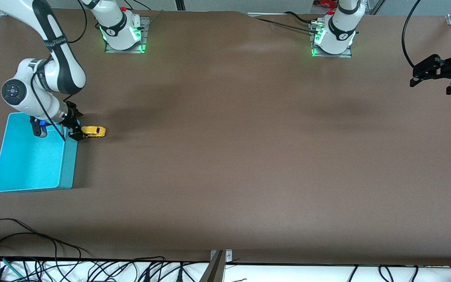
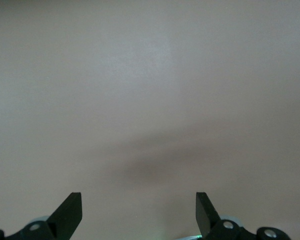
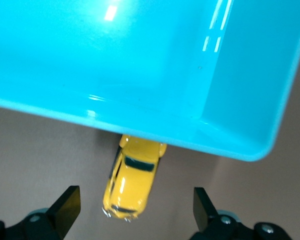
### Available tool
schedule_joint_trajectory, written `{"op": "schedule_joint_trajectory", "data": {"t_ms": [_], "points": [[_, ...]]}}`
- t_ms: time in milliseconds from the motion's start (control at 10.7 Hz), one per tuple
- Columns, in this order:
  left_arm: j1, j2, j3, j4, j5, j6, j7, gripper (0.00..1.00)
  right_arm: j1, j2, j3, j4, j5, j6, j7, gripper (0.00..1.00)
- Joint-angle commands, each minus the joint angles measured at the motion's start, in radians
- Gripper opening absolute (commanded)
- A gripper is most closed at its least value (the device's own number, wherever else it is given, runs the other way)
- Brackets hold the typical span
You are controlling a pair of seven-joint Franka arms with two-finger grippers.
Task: Wind up and store yellow beetle car
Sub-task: 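Lower the right gripper onto the yellow car and close on it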
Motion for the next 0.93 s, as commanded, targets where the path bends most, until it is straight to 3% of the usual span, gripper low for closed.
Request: {"op": "schedule_joint_trajectory", "data": {"t_ms": [0,280,373,467,560,840], "points": [[-0.012,0.005,0.007,0.024,0.012,-0.021,-0.014,1.00,0.001,0.050,0.002,0.000,-0.012,0.077,0.107,1.00],[-0.012,0.005,0.007,0.024,0.011,-0.021,-0.014,1.00,0.006,0.090,0.002,0.000,-0.014,0.114,0.164,1.00],[-0.012,0.006,0.007,0.024,0.012,-0.021,-0.014,1.00,0.006,0.090,0.002,0.000,-0.014,0.113,0.166,0.82],[-0.012,0.005,0.007,0.024,0.012,-0.021,-0.014,1.00,0.006,0.094,0.002,-0.003,-0.014,0.111,0.178,0.46],[-0.012,0.006,0.007,0.024,0.014,-0.021,-0.014,1.00,0.006,0.098,0.002,-0.001,-0.014,0.111,0.206,0.20],[-0.012,0.005,0.007,0.024,0.012,-0.021,-0.013,1.00,0.007,0.088,0.003,0.000,-0.014,0.102,0.206,0.16]]}}
